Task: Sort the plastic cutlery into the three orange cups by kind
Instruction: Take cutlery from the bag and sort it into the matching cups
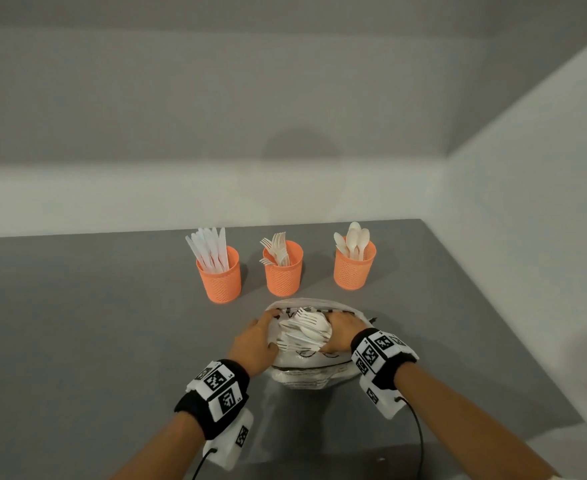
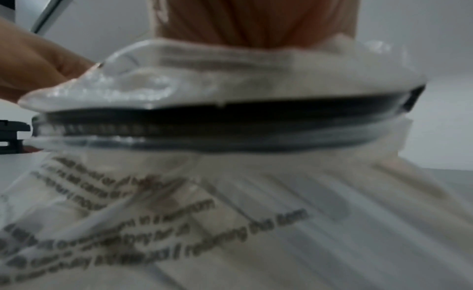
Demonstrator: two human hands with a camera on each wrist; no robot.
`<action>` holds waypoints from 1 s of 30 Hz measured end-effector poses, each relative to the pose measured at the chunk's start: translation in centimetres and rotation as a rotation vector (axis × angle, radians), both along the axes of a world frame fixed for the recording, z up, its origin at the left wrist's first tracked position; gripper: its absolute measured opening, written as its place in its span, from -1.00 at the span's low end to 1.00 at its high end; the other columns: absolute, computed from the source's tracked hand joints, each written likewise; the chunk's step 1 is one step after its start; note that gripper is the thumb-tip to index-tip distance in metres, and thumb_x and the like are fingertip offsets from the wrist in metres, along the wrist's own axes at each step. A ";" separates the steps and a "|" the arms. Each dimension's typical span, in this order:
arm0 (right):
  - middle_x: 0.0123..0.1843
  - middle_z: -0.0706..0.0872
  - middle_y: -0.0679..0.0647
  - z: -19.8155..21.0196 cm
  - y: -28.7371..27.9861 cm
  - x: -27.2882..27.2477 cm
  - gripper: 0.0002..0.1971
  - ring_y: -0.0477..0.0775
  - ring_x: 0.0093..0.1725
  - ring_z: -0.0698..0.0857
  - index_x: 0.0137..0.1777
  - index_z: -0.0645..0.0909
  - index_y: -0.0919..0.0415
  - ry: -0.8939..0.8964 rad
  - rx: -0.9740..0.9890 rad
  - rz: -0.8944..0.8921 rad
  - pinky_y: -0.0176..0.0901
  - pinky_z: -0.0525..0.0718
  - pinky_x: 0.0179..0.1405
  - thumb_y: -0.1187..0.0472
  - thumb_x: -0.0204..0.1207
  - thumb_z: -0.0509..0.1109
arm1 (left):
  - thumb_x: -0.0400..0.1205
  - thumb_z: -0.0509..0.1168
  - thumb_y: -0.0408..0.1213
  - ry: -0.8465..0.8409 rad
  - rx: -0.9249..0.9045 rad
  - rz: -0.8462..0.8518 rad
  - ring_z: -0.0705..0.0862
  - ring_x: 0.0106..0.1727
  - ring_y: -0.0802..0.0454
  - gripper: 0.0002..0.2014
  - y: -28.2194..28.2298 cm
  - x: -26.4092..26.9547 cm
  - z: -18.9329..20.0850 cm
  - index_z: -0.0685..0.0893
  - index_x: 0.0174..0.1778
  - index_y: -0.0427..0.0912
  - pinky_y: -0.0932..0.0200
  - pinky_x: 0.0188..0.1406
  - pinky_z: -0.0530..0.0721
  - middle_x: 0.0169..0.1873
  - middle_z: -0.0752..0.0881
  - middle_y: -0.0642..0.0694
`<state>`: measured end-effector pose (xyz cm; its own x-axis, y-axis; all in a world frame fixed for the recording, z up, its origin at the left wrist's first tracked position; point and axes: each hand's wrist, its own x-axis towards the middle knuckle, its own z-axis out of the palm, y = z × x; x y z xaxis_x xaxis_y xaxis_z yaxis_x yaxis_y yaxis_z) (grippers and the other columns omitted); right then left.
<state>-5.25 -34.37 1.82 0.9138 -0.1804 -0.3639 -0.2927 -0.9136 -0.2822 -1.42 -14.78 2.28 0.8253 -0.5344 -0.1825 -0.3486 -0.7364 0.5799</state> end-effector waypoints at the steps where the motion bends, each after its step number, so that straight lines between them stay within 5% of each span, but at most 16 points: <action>1: 0.31 0.66 0.10 0.0 0.0 -0.1 -0.38 0.14 0.29 0.61 0.36 0.50 0.12 0.004 0.000 -0.004 -0.08 0.55 0.30 0.01 0.30 0.55 | 0.55 0.18 -0.39 0.007 -0.005 -0.003 0.63 0.18 -0.21 -0.37 -0.1 -0.1 0.0 0.18 0.55 0.01 0.05 0.17 0.55 0.27 0.54 -0.24; 12: 0.26 0.69 0.09 1.2 -2.2 -1.9 -0.44 0.11 0.26 0.63 0.31 0.55 0.11 -0.018 0.066 -0.046 -0.09 0.54 0.29 0.07 0.29 0.58 | 0.53 0.08 -0.57 0.180 -0.241 0.009 0.69 -0.22 -0.18 -0.33 -2.7 -1.2 0.3 0.19 0.54 0.01 -0.05 -0.36 0.79 0.13 0.56 -0.22; 20: 0.26 0.68 0.12 2.0 -5.7 -3.9 -0.46 0.14 0.25 0.63 0.27 0.56 0.18 -0.051 0.138 -0.130 -0.11 0.55 0.24 0.18 0.27 0.59 | 0.54 0.15 -0.59 0.117 -0.249 -0.037 0.49 0.43 -0.19 -0.29 -7.2 -2.3 0.6 0.10 0.60 -0.13 0.18 0.33 0.42 0.47 0.46 -0.19; 30: 0.15 0.71 0.11 2.8 -8.5 -6.0 -0.53 0.05 0.09 0.63 0.25 0.58 0.19 -0.196 0.338 -0.211 -0.14 0.57 0.12 0.28 0.31 0.52 | 0.54 0.17 -0.59 0.088 -0.303 -0.026 0.48 0.44 -0.17 -0.30 -11.3 -2.7 1.0 0.15 0.59 -0.12 0.19 0.33 0.40 0.45 0.47 -0.19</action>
<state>-11.23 -42.92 4.61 0.9274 -0.2713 -0.2576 -0.3740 -0.6862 -0.6239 -4.11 -26.07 3.30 0.7990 -0.5958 -0.0817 -0.3037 -0.5170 0.8003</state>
